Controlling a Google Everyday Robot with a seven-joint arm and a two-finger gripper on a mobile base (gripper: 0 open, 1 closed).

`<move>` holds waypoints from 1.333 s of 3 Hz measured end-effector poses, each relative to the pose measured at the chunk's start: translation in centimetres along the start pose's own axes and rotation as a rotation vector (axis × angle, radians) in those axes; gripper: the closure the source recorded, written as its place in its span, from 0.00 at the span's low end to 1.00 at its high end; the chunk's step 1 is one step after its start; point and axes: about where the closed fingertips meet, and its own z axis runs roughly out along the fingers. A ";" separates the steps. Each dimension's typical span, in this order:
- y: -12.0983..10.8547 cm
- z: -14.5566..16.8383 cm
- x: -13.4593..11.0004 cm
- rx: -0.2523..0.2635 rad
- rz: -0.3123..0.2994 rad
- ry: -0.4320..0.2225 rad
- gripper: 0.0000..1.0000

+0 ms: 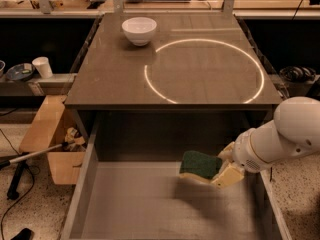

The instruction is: Place sponge into top drawer

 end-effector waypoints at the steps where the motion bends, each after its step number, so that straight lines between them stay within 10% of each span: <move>1: -0.2 0.9 0.4 -0.006 0.008 0.012 1.00; 4: 0.5 4.0 2.4 -0.045 0.059 0.041 1.00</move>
Offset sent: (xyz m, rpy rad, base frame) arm 0.0003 -0.0017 -0.0387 -0.0049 0.0661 -0.0345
